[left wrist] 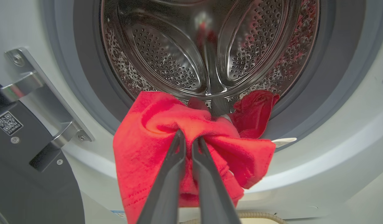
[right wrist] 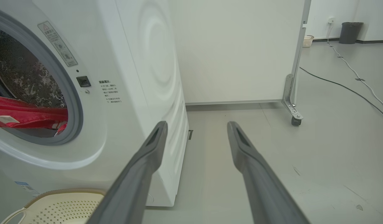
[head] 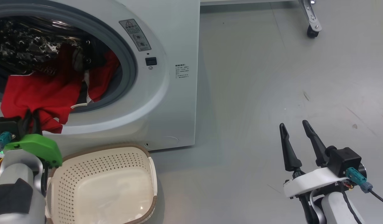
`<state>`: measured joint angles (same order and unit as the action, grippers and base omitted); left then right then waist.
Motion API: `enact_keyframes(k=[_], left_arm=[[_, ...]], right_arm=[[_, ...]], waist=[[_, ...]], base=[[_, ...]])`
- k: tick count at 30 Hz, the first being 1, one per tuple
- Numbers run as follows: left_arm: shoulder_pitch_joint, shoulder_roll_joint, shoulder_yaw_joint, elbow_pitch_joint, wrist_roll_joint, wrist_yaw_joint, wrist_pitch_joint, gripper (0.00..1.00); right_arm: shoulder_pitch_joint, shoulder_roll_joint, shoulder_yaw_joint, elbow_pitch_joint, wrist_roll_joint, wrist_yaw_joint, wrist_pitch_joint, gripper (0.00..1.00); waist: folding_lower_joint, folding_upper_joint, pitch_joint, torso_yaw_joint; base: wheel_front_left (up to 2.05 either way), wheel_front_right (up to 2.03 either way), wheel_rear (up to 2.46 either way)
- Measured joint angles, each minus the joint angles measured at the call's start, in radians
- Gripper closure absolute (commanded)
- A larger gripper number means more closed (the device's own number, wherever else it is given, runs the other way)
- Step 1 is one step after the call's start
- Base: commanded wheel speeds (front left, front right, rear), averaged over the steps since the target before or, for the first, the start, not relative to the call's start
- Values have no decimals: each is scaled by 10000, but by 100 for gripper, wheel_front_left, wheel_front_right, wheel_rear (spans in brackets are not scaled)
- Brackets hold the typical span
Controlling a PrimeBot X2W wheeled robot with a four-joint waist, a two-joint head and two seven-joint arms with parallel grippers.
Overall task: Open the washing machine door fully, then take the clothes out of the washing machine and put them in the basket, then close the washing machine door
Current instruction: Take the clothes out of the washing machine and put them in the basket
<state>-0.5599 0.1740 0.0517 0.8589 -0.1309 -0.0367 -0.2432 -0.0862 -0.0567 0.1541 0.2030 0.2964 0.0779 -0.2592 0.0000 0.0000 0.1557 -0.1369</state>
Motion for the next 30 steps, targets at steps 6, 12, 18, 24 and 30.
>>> enact_keyframes(k=[6, 12, 18, 24, 30], left_arm=[[292, -31, 0, -732, -6, -38, -90, 100], [706, -82, 29, -2228, 10, -35, -86, 100], [771, -286, 144, -4395, 21, -19, -86, 100], [1225, -433, 201, -5877, 81, 65, -88, 100], [1852, -635, 219, -6867, 111, 94, -90, 100]], right_arm=[[183, 0, 42, 25, -2, 29, 0, 0], [284, 6, 88, 10, -44, 36, 0, 0], [377, 8, 65, -27, -75, 92, 0, 0], [432, 10, 61, -42, -75, 132, 0, 0], [543, 17, 10, -115, -75, 134, 0, 0]], waist=[[0, 0, -365, 136], [0, 0, -636, 150], [0, 0, -678, 135], [0, 0, -704, 120], [0, 0, -659, 109]], base=[[0, 0, 0], [0, 0, 0], [0, 0, 0], [0, 0, 0], [0, 0, 0]])
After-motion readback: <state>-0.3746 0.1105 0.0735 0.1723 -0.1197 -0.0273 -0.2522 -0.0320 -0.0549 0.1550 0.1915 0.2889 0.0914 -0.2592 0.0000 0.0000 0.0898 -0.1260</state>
